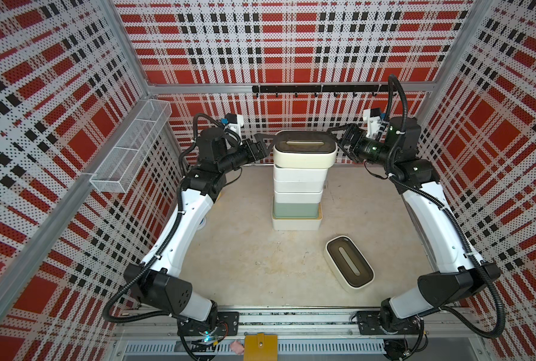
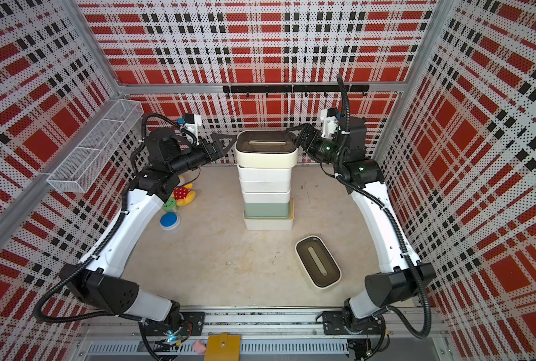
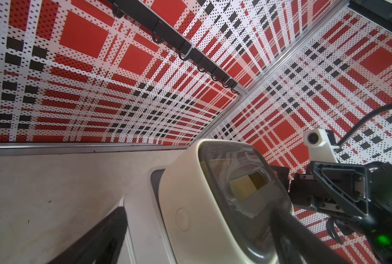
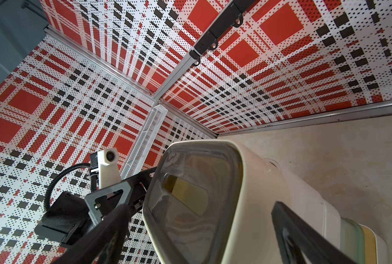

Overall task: Stack the tissue boxes
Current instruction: Adjust the tissue box on the tissue box.

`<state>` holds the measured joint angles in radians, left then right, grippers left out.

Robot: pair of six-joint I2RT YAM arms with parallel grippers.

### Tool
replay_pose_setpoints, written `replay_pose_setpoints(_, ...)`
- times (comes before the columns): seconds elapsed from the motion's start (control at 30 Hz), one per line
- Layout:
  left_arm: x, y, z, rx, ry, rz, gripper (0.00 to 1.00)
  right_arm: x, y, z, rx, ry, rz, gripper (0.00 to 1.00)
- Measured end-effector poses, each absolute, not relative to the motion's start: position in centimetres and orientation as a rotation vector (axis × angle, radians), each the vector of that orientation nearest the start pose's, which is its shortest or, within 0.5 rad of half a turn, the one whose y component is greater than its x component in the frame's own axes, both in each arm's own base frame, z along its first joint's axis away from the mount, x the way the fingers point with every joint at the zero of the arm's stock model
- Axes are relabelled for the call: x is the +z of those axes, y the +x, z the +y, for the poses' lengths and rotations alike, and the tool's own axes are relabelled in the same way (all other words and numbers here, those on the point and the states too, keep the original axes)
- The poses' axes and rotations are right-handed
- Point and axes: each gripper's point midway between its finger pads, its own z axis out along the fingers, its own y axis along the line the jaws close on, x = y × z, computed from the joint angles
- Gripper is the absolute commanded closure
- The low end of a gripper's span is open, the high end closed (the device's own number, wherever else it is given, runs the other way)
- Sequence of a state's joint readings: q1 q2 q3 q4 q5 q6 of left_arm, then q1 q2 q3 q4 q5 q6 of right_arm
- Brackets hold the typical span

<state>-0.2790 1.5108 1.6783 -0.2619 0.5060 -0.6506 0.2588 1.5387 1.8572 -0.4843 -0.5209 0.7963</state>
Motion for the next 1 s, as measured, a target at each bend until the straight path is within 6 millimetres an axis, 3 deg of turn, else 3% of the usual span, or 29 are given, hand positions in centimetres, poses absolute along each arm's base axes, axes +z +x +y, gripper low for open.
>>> replay_pose_setpoints(0.47, 46.6, 41.5, -22.2, -1.174, 0.161, 1.748, 0.01, 47.8, 40.7, 20.4, 1.257, 0.069, 1.866, 0.00)
replay_pose_setpoints(0.67, 46.4, 40.5, -24.0, -1.213, 0.213, 1.757, 0.01, 47.8, 40.7, 20.5, 1.264, 0.072, 1.865, 0.00)
replay_pose_setpoints(1.0, 46.4, 40.4, -24.1, -1.207, 0.227, 1.753, 0.01, 47.6, 41.2, 20.6, 1.269, 0.080, 1.863, 0.00)
